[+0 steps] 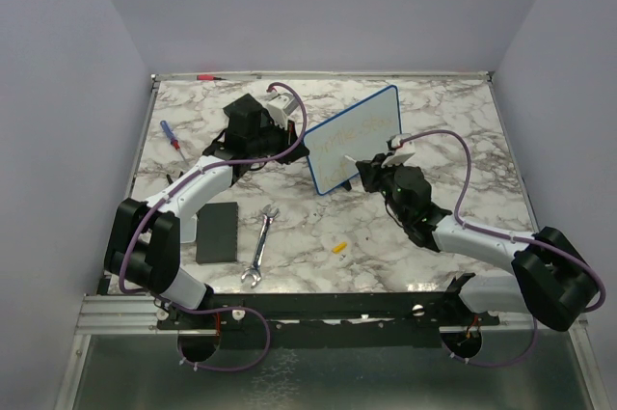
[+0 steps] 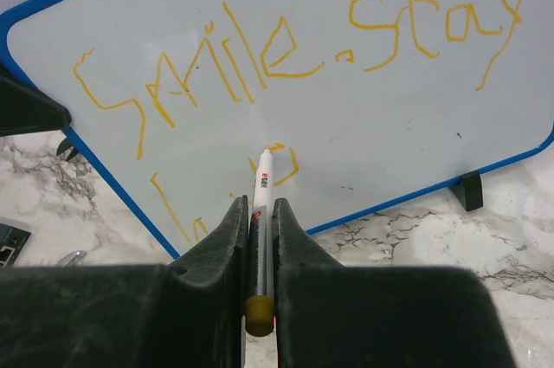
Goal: Write a sentence on the whiteboard
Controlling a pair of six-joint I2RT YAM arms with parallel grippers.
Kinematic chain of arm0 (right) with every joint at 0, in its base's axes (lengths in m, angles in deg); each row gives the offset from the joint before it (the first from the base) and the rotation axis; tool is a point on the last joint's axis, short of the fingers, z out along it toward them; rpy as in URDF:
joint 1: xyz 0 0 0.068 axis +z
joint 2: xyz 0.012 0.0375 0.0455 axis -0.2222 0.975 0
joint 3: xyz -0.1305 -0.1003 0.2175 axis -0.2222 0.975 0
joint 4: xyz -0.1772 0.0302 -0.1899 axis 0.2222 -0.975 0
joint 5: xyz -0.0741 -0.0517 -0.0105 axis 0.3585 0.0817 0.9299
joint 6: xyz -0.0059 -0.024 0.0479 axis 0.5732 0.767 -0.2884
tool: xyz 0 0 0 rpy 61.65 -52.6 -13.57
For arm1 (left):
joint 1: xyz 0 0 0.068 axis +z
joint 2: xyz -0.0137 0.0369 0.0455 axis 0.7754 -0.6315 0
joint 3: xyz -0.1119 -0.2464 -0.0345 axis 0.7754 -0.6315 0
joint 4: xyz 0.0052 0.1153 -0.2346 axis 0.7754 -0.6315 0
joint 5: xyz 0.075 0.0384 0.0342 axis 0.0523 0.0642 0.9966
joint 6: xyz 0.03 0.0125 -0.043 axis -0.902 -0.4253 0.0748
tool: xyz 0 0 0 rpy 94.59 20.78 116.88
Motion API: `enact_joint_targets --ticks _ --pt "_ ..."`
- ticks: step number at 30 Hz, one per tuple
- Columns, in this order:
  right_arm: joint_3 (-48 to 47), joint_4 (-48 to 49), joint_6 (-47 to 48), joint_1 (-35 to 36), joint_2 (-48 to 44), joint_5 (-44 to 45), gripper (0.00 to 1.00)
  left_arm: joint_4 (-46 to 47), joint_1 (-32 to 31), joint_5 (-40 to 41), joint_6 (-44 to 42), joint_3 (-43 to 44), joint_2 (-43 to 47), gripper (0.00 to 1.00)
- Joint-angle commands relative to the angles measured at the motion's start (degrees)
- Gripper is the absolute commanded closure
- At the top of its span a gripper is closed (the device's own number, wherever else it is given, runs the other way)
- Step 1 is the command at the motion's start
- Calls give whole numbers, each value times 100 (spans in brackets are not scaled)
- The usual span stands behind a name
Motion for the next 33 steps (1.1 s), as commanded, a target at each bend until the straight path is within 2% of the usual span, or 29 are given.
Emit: enact_joint_targets --ticks 1,8,19,33 --pt "-28 147 58 41 -40 -431 99 -312 -101 -23 -63 6 111 100" --pt "-26 154 76 50 -49 -567 99 -314 -99 -20 -62 6 97 100" --pt "-106 -134 -263 40 -48 387 99 -312 -100 -22 -64 6 91 100" --pt "-66 -126 -356 -94 -4 624 99 -315 -99 -23 -62 -3 107 100"
